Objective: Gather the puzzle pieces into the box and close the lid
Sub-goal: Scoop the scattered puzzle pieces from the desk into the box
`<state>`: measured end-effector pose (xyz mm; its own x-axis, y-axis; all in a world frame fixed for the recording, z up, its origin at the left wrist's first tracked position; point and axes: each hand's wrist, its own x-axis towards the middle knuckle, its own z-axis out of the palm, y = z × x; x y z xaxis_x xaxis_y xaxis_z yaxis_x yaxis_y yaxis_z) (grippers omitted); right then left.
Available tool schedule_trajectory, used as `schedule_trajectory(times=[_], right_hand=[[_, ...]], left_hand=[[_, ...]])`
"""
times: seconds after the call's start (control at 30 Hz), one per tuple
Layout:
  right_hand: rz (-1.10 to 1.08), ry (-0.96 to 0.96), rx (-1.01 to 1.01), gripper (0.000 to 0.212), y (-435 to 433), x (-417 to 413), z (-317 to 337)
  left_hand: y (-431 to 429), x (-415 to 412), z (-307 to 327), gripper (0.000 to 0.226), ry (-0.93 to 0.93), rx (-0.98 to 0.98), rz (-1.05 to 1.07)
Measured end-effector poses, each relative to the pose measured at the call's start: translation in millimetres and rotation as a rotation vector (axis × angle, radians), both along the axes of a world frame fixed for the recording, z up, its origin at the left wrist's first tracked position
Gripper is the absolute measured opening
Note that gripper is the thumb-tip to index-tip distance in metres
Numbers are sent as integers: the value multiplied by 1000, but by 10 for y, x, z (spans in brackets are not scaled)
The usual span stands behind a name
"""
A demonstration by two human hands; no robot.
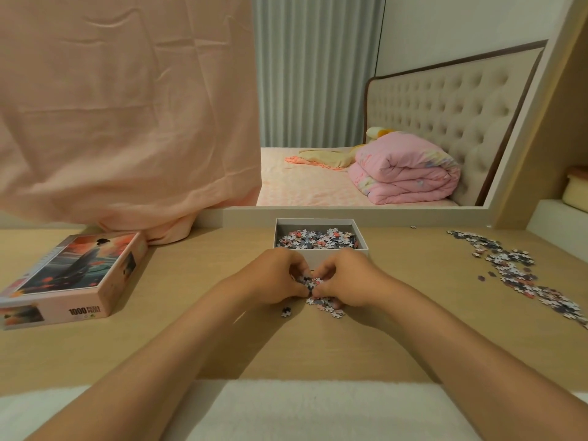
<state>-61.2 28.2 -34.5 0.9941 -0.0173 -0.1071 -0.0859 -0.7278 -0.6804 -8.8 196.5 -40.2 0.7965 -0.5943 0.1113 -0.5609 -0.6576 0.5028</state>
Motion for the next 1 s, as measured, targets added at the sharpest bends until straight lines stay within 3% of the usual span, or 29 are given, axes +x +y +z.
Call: schedule_trajectory(times=[0.17,0.4,0.53,0.67,0.83,1.0], right_hand=[[-67,-46,286,21,-35,-10,96],[-120,-297,242,21,-106,348,361],[-159,-369,220,21,-132,588,287],[-103,-366,-1,39,-161,663,161],[-72,-422,-29,18,-255,669,120],[-51,-433,-131,22,-295,618,140]], left_hand=[[24,50,109,18,152,-242,-2],[-83,319,397,18,105,-453,12],[-157,518,346,14,-30,-415,50],[-139,645,217,13,-94,-290,55],[-105,703,155,17,-147,-252,81],[-93,678,119,23,-197,-124,11]])
